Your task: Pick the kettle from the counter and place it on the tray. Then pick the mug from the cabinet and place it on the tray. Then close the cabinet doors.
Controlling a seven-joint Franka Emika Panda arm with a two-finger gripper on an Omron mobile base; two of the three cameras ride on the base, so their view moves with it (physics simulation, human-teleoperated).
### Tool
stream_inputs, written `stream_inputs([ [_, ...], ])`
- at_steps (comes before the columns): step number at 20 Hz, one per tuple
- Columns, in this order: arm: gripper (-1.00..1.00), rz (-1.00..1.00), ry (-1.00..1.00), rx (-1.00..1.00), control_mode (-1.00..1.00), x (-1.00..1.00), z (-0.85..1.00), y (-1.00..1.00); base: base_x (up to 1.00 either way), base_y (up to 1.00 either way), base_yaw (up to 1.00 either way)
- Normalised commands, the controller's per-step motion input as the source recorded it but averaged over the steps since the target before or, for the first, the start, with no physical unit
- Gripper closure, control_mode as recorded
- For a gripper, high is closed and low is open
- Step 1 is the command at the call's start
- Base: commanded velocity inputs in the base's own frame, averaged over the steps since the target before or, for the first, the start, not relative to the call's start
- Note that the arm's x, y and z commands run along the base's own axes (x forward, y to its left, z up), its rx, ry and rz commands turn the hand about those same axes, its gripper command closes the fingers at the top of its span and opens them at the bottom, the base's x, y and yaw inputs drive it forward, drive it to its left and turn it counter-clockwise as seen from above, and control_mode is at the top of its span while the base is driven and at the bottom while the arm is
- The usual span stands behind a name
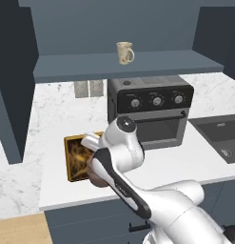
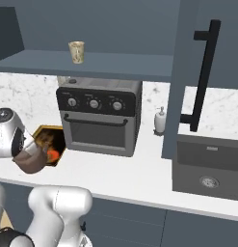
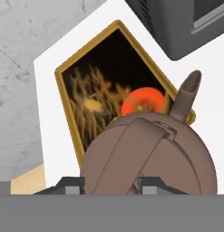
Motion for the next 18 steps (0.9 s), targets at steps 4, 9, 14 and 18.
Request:
stream_inputs([
  [4, 1.0, 0.0, -0.04, 0.0, -1.0, 0.83, 0.27, 0.26, 0.0, 0.0, 0.0],
  [9, 1.0, 0.0, -0.01, 0.0, -1.0, 0.87, 0.08, 0.24, 0.0, 0.0, 0.0],
  [14, 1.0, 0.0, 0.0, 0.0, -1.0, 0.82, -0.01, 0.25, 0.0, 0.0, 0.0],
  [18, 1.0, -0.01, 0.0, 0.0, -1.0, 0.68, -0.1, 0.23, 0.0, 0.0, 0.0],
])
